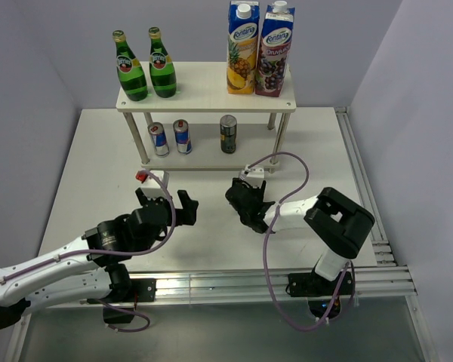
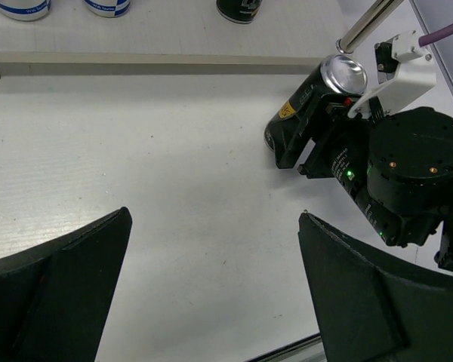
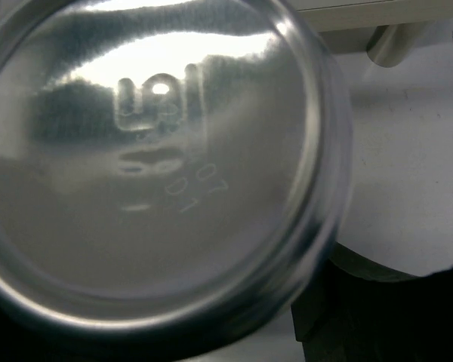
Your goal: Place and organize the beverage onto the shelf
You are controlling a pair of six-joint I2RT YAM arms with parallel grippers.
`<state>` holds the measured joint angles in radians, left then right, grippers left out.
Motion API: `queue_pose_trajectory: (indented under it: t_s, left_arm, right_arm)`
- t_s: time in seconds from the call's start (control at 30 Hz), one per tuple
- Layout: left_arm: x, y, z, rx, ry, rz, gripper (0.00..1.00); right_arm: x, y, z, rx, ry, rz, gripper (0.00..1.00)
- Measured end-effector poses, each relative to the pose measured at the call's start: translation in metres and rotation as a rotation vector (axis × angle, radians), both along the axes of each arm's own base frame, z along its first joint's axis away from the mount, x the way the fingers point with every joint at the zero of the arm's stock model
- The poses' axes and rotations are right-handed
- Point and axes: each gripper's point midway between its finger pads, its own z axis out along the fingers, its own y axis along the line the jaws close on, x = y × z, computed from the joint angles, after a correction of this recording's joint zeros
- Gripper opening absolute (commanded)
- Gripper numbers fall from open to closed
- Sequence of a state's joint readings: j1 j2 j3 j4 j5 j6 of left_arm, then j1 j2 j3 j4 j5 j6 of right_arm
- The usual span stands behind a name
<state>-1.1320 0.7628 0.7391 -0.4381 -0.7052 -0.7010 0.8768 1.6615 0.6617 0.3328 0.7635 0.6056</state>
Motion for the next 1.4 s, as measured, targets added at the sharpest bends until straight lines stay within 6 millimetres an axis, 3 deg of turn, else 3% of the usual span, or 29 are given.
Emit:
queue_pose_trajectory:
  t_s: [0.13,0.17,0.27,0.47,0.67,0.83,1.0,1.13,1.4]
  left_arm:
    - [-0.002,-0.001,-0.001,0.003,0.001,-0.006,0.99]
    - [-0.003,-0.001,-0.001,0.005,0.003,-0.005,0.99]
    - [-0.005,0.0,-0.005,0.011,0.015,-0.003,0.99]
    - [-0.009,0.009,-0.006,0.048,0.053,0.015,0.99]
    - [-0.012,0.017,0.016,0.022,0.062,0.038,0.99]
    - [-0.016,0.033,0.025,0.032,0.061,0.067,0.99]
    - [-0.019,0.046,0.027,0.039,0.065,0.087,0.99]
    - [-0.022,0.054,0.029,0.041,0.066,0.088,0.99]
    - [-0.029,0.068,0.045,-0.036,0.032,0.083,0.99]
  right_arm:
    - [0.003,-0.001,0.0,-0.014,-0.014,-0.002,0.41]
    - [0.003,-0.001,0.0,-0.017,-0.014,0.0,0.25]
    - [0.003,-0.001,0.001,-0.017,-0.015,-0.001,0.01]
    - [-0.006,-0.01,0.009,-0.031,0.004,0.002,0.0]
    - [-0.008,-0.016,0.058,0.028,-0.061,-0.006,0.0]
    - [0.006,-0.007,0.099,0.033,-0.114,-0.003,0.0]
    - [0.038,0.0,0.127,0.053,-0.142,-0.02,0.0]
    - [0.067,-0.005,0.124,0.039,-0.119,-0.048,0.0]
    - [0.102,-0.019,0.091,-0.022,-0.035,-0.079,0.0]
